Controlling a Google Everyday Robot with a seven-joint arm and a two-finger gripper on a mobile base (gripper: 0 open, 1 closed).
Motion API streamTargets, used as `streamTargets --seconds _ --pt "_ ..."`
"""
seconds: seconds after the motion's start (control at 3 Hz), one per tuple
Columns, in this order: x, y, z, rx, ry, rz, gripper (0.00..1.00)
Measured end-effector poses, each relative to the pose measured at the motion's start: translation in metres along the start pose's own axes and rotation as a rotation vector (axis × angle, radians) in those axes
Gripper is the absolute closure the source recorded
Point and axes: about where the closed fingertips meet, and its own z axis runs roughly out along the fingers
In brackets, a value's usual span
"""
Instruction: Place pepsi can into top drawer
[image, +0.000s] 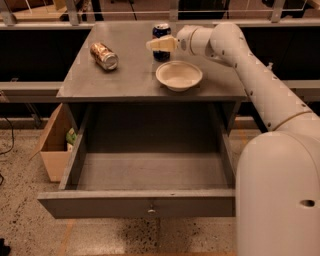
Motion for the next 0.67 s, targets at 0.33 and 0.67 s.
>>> streamTargets --seconds 0.33,0.67 --pt "-0.002 0.003 0.018 -0.012 -0.006 0.016 0.00" --pt "-0.006 0.010 0.034 -0.039 -0.019 0.022 0.16"
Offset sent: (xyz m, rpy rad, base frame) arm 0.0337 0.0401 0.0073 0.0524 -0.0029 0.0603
